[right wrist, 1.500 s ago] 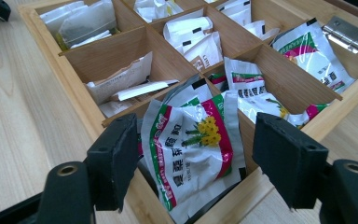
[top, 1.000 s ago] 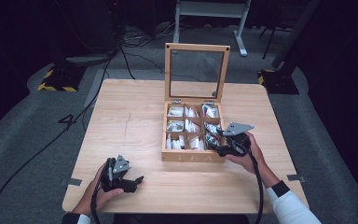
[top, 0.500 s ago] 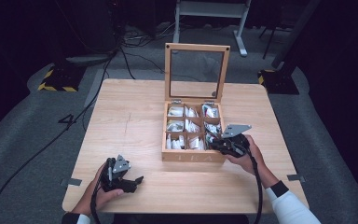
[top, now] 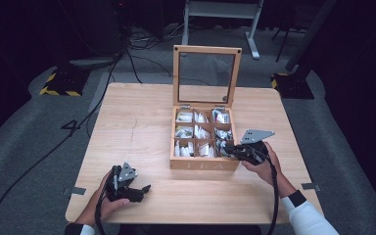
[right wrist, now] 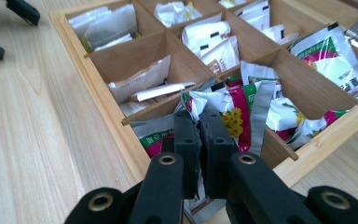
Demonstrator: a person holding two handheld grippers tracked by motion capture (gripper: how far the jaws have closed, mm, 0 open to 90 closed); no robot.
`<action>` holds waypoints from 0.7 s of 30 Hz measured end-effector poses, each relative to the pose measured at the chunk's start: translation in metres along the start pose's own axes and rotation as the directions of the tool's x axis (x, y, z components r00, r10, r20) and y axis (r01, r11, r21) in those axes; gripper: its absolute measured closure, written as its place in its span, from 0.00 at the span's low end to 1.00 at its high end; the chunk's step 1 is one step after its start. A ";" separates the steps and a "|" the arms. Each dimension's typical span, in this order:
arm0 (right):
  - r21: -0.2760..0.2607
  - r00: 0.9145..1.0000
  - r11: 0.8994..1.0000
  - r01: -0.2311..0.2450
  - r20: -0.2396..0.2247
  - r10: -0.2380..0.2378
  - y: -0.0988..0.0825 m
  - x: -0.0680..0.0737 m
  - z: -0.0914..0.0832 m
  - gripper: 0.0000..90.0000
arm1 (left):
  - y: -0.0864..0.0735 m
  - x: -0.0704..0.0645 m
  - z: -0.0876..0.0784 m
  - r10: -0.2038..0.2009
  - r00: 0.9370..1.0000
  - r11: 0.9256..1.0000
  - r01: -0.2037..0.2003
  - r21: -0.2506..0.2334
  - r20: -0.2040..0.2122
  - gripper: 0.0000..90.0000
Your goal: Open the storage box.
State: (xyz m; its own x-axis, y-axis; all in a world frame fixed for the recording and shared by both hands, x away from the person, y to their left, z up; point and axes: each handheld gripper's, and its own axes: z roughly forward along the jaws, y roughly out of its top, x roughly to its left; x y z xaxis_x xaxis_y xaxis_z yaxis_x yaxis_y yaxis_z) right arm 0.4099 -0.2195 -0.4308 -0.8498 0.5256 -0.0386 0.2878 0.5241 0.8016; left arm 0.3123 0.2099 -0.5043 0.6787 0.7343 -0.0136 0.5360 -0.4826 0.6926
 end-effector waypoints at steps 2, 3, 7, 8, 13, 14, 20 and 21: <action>-0.022 1.000 1.000 -0.006 -0.009 0.006 0.000 -0.001 -0.003 0.96 | 0.000 0.000 0.000 -0.002 1.000 1.000 0.002 0.000 0.000 0.18; -0.031 1.000 0.999 -0.011 -0.009 0.011 0.000 -0.001 -0.004 0.96 | 0.000 0.000 0.000 -0.002 1.000 1.000 0.002 0.000 0.000 0.18; -0.065 1.000 0.998 -0.018 -0.015 0.017 -0.001 -0.004 -0.010 0.96 | 0.000 0.000 0.000 0.002 1.000 1.000 -0.002 0.000 0.001 0.18; -0.076 1.000 0.997 -0.024 -0.018 0.022 -0.001 -0.005 -0.012 0.96 | 0.000 0.000 0.000 0.002 1.000 1.000 -0.002 0.000 0.003 0.18; -0.116 0.999 0.993 -0.031 -0.032 0.028 0.000 -0.006 -0.018 0.97 | 0.001 0.001 0.000 0.007 1.000 1.000 -0.007 0.003 0.010 0.18; -0.123 0.999 0.992 -0.026 -0.030 0.023 0.001 -0.006 -0.019 0.97 | 0.001 0.001 0.000 0.011 1.000 1.000 -0.011 0.004 0.011 0.18; -0.156 0.999 0.987 -0.025 -0.030 0.020 0.004 -0.006 -0.024 0.97 | 0.001 0.002 0.000 0.011 1.000 1.000 -0.011 0.004 0.011 0.18; -0.158 0.999 0.987 -0.024 -0.030 0.020 0.005 -0.006 -0.024 0.97 | 0.001 0.002 0.000 0.011 1.000 1.000 -0.011 0.004 0.011 0.18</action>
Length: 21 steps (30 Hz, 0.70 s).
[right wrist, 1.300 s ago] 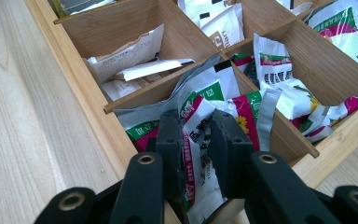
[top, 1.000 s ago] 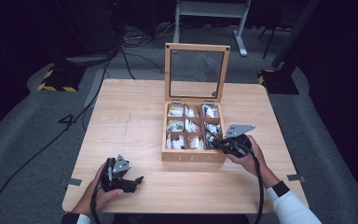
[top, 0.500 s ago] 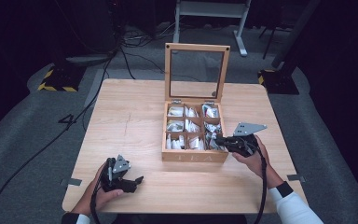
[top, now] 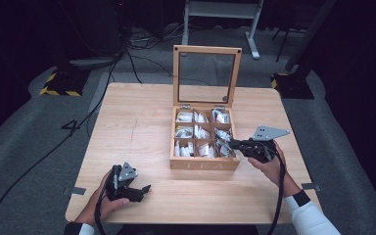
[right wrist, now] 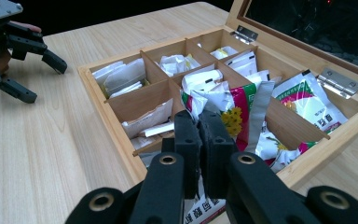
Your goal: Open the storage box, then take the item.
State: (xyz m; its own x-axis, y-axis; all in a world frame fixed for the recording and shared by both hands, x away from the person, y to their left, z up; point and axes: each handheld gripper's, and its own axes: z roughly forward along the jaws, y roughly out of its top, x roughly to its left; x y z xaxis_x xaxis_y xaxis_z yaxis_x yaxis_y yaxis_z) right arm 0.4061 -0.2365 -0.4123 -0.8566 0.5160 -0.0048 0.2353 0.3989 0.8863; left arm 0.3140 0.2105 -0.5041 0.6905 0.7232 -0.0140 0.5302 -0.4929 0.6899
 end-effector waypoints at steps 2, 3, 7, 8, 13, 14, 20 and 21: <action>-0.004 1.000 1.000 0.000 0.001 0.000 0.001 0.000 0.000 0.97 | 0.000 0.000 0.000 0.000 1.000 1.000 0.000 0.000 0.000 0.18; -0.020 1.000 1.000 0.000 -0.002 0.000 0.003 0.001 -0.002 0.97 | 0.000 0.000 0.000 0.000 1.000 1.000 0.000 0.000 0.000 0.18; -0.033 1.000 0.999 0.004 -0.007 -0.005 0.005 0.002 -0.004 0.97 | 0.000 0.000 0.000 -0.005 1.000 1.000 0.005 -0.001 0.000 0.18; -0.038 1.000 0.999 0.005 -0.011 -0.006 0.006 0.002 -0.005 0.97 | 0.000 -0.001 0.000 -0.006 1.000 1.000 0.006 -0.001 0.000 0.18; -0.055 0.999 0.998 0.024 -0.028 -0.026 0.011 0.008 -0.011 0.97 | 0.000 0.000 0.000 -0.004 1.000 1.000 0.004 -0.001 0.001 0.18; -0.060 0.999 0.998 0.031 -0.030 -0.033 0.012 0.009 -0.012 0.97 | 0.000 0.000 0.000 -0.003 1.000 1.000 0.003 -0.001 0.001 0.18; -0.075 0.997 0.996 0.053 -0.046 -0.057 0.016 0.021 -0.021 0.97 | 0.000 0.001 0.000 0.008 1.000 1.000 -0.008 0.002 -0.001 0.18; -0.077 0.997 0.995 0.061 -0.049 -0.065 0.016 0.023 -0.023 0.97 | 0.001 0.001 0.000 0.008 1.000 1.000 -0.008 0.003 0.003 0.17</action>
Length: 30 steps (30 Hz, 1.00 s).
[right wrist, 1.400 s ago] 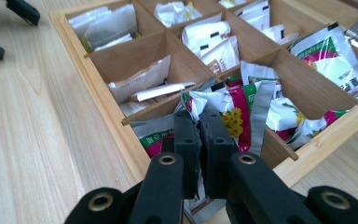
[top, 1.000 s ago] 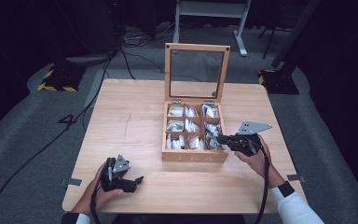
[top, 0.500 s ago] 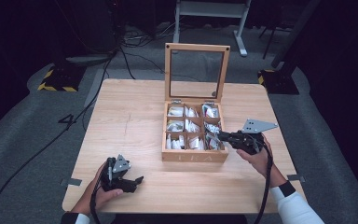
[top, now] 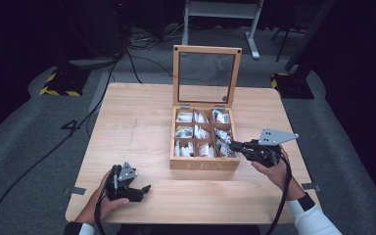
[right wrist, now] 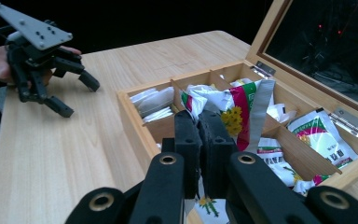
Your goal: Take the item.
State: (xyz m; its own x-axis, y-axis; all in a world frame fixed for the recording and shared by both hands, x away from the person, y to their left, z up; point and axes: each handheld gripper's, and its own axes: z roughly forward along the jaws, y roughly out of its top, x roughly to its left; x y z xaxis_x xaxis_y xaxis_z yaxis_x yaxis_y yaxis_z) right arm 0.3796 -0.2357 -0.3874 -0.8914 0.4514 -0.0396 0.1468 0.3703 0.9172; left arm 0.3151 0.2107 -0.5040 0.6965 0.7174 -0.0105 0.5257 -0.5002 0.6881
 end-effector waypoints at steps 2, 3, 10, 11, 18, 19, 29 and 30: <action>-0.003 1.000 1.000 0.011 -0.005 -0.011 0.001 0.004 -0.004 0.97 | 0.000 0.000 0.000 -0.003 1.000 1.000 0.003 -0.001 0.002 0.17; -0.007 1.000 1.000 0.013 -0.011 -0.013 0.002 0.006 -0.005 0.97 | 0.000 0.000 0.000 -0.003 1.000 1.000 0.003 -0.001 0.002 0.17; 0.020 0.998 0.999 0.040 -0.044 -0.039 0.000 0.020 -0.008 0.96 | 0.000 -0.001 0.000 -0.007 1.000 1.000 0.007 -0.001 0.001 0.17; 0.023 0.998 0.999 0.040 -0.052 -0.039 0.000 0.023 -0.009 0.96 | 0.000 -0.001 0.000 -0.004 1.000 1.000 0.004 -0.001 -0.007 0.17; 0.070 0.992 0.994 0.080 -0.101 -0.073 -0.005 0.042 -0.002 0.96 | 0.000 -0.001 0.001 -0.008 1.000 1.000 0.008 -0.002 0.001 0.17; 0.083 0.991 0.993 0.087 -0.110 -0.078 -0.007 0.046 0.000 0.96 | 0.000 -0.001 0.001 -0.008 1.000 1.000 0.008 -0.002 0.001 0.17; 0.173 0.979 0.977 0.127 -0.180 -0.096 -0.023 0.068 0.024 0.96 | 0.000 -0.001 0.001 -0.007 1.000 1.000 0.007 -0.002 0.002 0.17; 0.193 0.978 0.971 0.139 -0.181 -0.104 -0.026 0.071 0.029 0.96 | 0.000 -0.001 0.001 -0.007 1.000 1.000 0.007 -0.001 0.002 0.17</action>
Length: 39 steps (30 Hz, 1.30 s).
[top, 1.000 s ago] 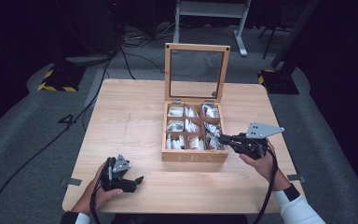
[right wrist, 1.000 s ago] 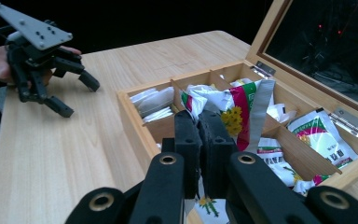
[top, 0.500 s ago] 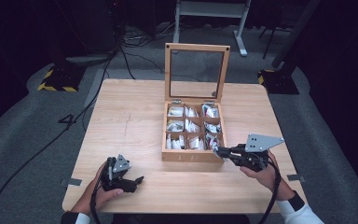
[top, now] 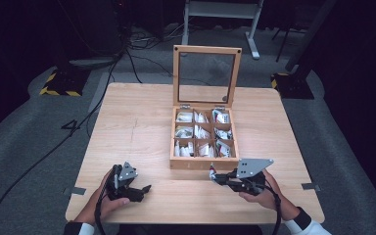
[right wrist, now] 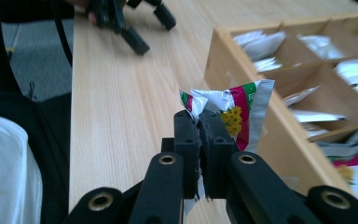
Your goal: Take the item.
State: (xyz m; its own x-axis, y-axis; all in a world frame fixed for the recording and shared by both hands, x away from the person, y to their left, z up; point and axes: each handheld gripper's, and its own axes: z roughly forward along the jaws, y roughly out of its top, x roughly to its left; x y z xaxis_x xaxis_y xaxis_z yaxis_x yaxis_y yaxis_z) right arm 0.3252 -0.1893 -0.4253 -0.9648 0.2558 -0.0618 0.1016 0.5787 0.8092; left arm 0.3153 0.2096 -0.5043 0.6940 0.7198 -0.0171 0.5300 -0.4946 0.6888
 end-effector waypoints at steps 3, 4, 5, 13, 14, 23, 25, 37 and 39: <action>0.044 1.000 0.999 0.010 -0.016 -0.009 -0.003 0.002 0.014 0.96 | 0.000 0.000 0.000 0.000 1.000 1.000 0.000 0.000 -0.001 0.16; 0.063 1.000 0.998 0.025 -0.016 -0.024 -0.005 0.003 0.019 0.96 | 0.000 0.000 0.000 0.000 1.000 1.000 0.000 0.000 0.000 0.16; 0.078 1.000 0.997 0.024 -0.015 -0.023 -0.007 0.003 0.024 0.96 | 0.000 0.000 0.000 0.000 1.000 1.000 0.000 0.000 -0.001 0.16; 0.124 1.000 0.992 0.017 -0.019 -0.014 -0.014 0.001 0.042 0.96 | 0.000 0.000 0.000 0.001 1.000 1.000 -0.001 0.000 0.000 0.16; 0.128 1.000 0.992 0.021 -0.018 -0.018 -0.014 0.001 0.044 0.96 | 0.000 0.000 0.000 0.002 1.000 1.000 -0.002 0.000 0.000 0.16; 0.148 0.999 0.989 0.024 -0.040 -0.018 -0.016 0.004 0.055 0.93 | 0.000 0.000 0.000 0.004 1.000 1.000 -0.004 0.002 -0.006 0.16; 0.154 0.999 0.988 0.025 -0.046 -0.018 -0.016 0.006 0.057 0.92 | 0.000 0.000 0.000 0.003 1.000 1.000 -0.003 0.001 -0.005 0.16; 0.182 0.997 0.983 0.020 -0.072 -0.007 -0.019 0.010 0.068 0.83 | 0.000 0.000 0.000 0.003 1.000 1.000 -0.003 0.001 -0.006 0.16; 0.184 0.997 0.983 0.015 -0.075 -0.001 -0.019 0.010 0.069 0.82 | 0.000 0.000 0.000 0.003 1.000 1.000 -0.003 0.001 -0.006 0.16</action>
State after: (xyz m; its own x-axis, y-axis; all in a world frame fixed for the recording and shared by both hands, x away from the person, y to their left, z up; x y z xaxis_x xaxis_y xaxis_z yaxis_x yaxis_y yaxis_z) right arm 0.3300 -0.1448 -0.4818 -0.9804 0.1960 -0.0185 0.1300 0.7153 0.6866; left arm 0.3157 0.2093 -0.5041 0.6928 0.7210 -0.0107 0.5282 -0.4973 0.6883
